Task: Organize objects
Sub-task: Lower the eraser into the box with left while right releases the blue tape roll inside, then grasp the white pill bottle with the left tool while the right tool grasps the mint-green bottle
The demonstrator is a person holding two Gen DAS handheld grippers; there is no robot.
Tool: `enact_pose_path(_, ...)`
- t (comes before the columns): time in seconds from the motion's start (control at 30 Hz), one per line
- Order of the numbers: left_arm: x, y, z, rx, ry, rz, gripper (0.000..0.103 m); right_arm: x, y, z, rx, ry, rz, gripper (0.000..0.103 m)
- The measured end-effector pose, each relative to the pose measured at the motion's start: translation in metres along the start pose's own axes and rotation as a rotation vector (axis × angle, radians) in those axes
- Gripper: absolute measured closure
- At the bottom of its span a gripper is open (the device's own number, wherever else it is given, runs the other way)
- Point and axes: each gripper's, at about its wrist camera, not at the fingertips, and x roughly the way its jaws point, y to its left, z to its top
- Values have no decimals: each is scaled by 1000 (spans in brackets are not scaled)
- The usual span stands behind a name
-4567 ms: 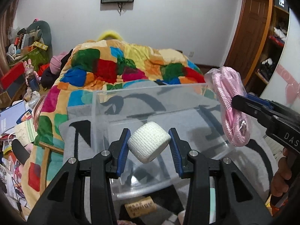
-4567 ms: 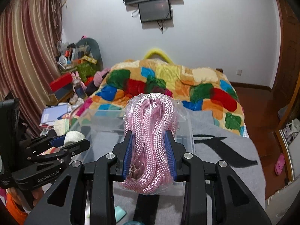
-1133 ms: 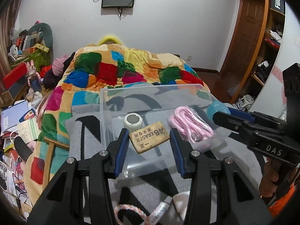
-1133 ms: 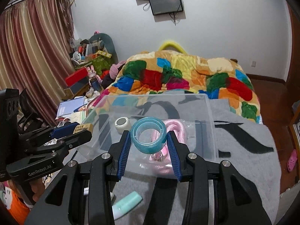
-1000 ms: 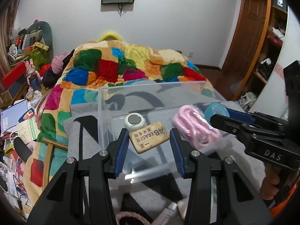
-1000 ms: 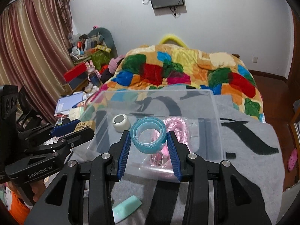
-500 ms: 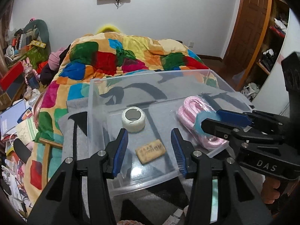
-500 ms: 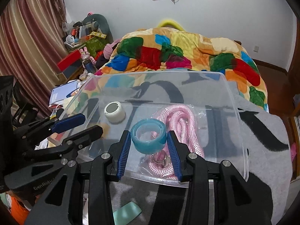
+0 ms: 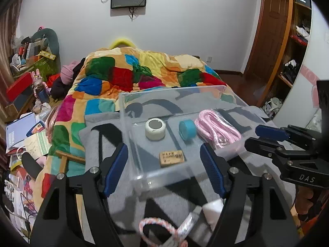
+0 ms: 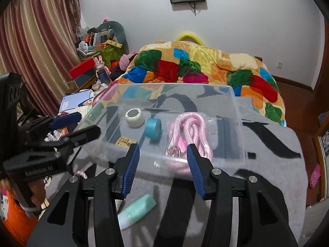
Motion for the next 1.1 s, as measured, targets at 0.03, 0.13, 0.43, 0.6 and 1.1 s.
enact_pose_path(0.03, -3, 1, -3, -1, -1, -2, 30, -3, 1, -5, -2, -1, 2, 58)
enact_pose_path(0.13, -10, 1, -14, -1, 8, -10, 30, -6, 2, -18, -3, 14, 8, 56)
enact_pose_path(0.43, -11, -14, -46, 19, 64, -55, 35, 8, 3, -56, 52, 96, 65, 56)
enact_pose_path(0.6, -14, -24, -58, 22, 75, -90, 46, 23, 7, -67, 72, 140, 89, 56)
enact_pose_path(1.1, -4, -59, -85, 67, 158, -184, 61, 23, 16, -80, -56, 146, 8, 86)
